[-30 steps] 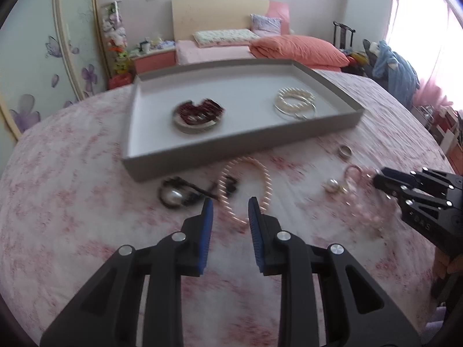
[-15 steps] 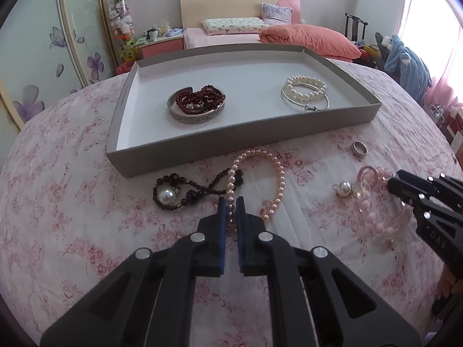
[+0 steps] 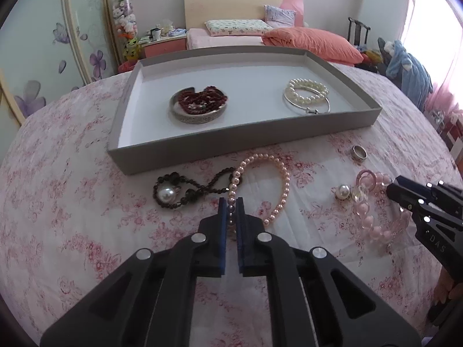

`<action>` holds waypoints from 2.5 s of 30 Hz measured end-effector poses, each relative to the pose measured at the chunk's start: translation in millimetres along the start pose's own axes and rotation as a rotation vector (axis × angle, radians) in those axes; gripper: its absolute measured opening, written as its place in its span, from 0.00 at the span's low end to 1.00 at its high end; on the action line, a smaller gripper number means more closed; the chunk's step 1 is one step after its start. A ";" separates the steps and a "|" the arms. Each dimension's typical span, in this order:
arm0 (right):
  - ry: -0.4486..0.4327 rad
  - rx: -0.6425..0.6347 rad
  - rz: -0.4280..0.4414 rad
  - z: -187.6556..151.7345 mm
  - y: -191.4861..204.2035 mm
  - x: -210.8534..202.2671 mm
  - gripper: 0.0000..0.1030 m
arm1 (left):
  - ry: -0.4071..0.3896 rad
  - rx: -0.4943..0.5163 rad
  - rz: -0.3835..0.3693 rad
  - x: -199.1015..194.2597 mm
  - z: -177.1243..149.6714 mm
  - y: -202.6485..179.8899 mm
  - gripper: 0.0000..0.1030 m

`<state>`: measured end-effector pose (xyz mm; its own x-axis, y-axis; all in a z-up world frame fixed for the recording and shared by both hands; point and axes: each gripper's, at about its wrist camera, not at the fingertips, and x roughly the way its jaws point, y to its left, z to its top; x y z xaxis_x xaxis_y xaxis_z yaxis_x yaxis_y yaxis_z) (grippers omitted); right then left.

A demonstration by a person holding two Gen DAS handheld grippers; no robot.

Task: Organize jewelry
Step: 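Grasp the pink pearl bracelet with the left tool while the right tool holds the pink beads, then carry pearl bracelet into the tray with left tool while right tool carries pink beads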

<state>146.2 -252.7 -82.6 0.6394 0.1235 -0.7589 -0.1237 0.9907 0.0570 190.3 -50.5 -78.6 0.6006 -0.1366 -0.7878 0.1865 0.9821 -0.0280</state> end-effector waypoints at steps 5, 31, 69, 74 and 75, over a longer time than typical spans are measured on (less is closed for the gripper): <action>-0.082 0.033 0.058 3.0 -0.3 -19.4 0.19 | -0.091 -0.033 -0.051 -27.6 -2.6 13.3 0.07; -0.396 0.100 0.186 19.2 34.8 -87.5 0.19 | -0.425 -0.101 0.097 -128.3 -22.8 23.1 0.07; -0.520 0.077 0.078 114.8 51.9 -40.9 0.19 | -0.489 -0.038 0.171 -74.8 65.7 10.5 0.07; -0.425 0.124 0.110 132.7 44.4 -3.8 0.19 | -0.435 -0.045 0.154 -42.0 82.4 18.1 0.07; -0.411 0.133 0.113 134.0 42.8 1.0 0.19 | -0.425 -0.046 0.148 -36.5 84.7 19.3 0.07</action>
<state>243.2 -202.6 6.0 0.8793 0.2177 -0.4236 -0.1289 0.9650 0.2285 237.9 -37.5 1.7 0.8861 -0.0258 -0.4627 0.0452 0.9985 0.0308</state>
